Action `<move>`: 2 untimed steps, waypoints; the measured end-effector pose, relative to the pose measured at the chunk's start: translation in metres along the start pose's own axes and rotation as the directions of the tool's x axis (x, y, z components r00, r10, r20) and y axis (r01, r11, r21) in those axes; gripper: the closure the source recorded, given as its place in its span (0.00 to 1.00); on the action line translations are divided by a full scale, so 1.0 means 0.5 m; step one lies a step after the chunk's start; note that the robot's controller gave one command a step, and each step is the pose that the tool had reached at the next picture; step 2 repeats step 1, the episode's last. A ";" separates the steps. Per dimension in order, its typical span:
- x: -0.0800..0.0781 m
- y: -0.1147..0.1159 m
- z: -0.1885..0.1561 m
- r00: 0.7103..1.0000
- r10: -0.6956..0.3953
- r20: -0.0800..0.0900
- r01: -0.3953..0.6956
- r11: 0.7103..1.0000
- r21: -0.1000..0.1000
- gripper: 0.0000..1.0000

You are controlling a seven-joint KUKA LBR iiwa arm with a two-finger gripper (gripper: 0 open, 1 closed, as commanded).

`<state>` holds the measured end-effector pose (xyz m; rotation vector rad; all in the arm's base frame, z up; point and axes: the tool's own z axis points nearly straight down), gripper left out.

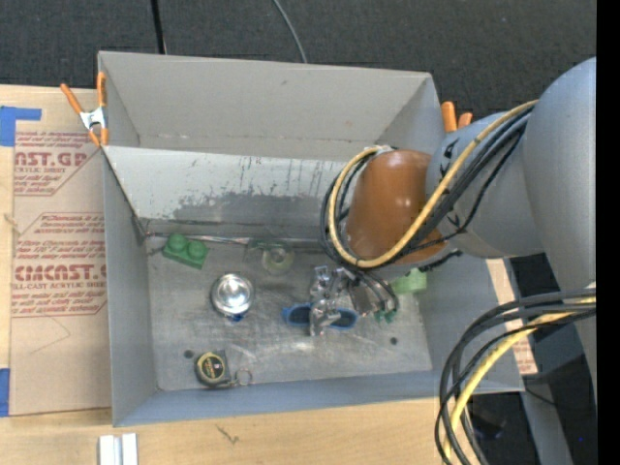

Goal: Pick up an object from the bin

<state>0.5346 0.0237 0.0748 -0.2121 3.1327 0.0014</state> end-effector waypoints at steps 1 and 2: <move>-0.002 -0.019 -0.281 1.000 -0.002 0.009 0.002 1.000 0.002 1.00; -0.002 -0.019 -0.281 1.000 -0.002 0.009 0.002 1.000 0.002 1.00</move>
Offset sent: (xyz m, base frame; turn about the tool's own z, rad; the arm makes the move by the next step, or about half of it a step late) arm 0.0002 -0.0100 0.1360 -0.0017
